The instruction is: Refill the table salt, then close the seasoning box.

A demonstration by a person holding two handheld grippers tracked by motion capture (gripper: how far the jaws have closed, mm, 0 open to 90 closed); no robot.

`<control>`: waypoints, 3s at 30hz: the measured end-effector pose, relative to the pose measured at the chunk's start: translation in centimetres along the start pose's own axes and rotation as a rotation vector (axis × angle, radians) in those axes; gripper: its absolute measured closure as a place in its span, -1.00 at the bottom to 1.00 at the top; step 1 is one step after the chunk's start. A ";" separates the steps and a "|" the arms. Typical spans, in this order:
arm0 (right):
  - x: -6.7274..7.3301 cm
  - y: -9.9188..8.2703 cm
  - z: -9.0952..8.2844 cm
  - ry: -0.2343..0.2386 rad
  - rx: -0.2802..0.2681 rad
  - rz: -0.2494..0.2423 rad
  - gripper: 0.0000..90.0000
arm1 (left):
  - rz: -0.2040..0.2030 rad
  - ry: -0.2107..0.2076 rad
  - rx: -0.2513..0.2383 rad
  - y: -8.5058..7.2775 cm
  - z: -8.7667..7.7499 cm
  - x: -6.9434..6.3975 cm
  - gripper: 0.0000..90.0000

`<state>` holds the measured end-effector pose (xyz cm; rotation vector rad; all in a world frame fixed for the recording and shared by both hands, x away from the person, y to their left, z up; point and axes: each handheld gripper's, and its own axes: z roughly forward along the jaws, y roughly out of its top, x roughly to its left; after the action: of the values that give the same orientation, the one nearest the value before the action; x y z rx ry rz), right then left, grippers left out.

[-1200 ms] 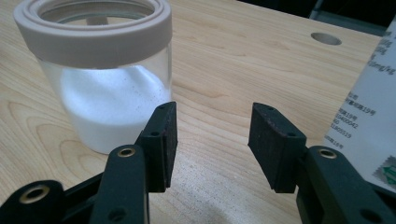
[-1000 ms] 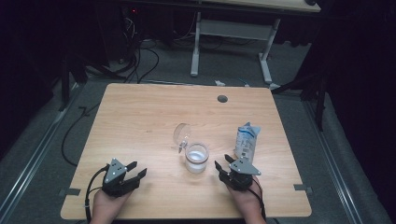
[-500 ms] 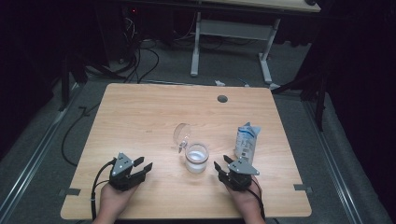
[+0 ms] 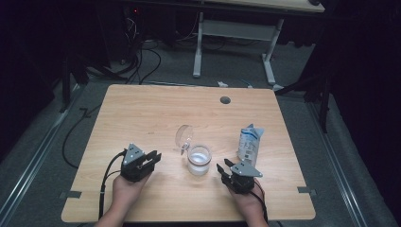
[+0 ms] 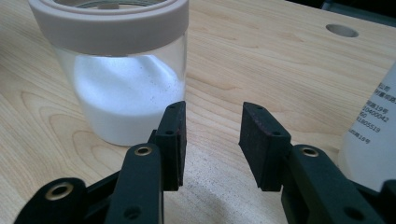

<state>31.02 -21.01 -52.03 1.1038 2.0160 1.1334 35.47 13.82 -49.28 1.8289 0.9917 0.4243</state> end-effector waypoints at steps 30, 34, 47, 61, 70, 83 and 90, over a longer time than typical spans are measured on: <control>1.5 0.6 0.8 0.046 0.030 -0.041 1.00 | 0.005 -0.026 -0.046 5.1 2.4 -1.9 1.00; 1.7 0.8 0.9 0.048 0.028 -0.049 1.00 | 0.004 -0.039 -0.062 5.5 2.6 -2.2 1.00; 2.3 0.9 1.4 0.047 0.032 -0.076 1.00 | 0.005 -0.068 -0.078 5.4 2.8 -3.3 0.99; 2.3 0.8 1.3 0.048 0.036 -0.081 0.99 | 0.031 -0.084 -0.067 5.1 3.2 -4.2 0.98; 2.3 0.8 1.3 0.050 0.036 -0.081 0.99 | 0.043 -0.083 -0.064 5.0 3.2 -4.3 0.97; 2.3 0.7 1.3 0.050 0.038 -0.082 0.99 | 0.047 -0.054 -0.049 4.1 3.1 -3.5 0.96; 2.2 0.7 1.2 0.049 0.040 -0.080 0.99 | 0.043 -0.038 -0.026 2.8 2.8 -2.7 0.94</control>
<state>31.13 -18.39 -52.21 1.0138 2.1098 1.0942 36.93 9.53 -47.78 1.8309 0.9181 0.4261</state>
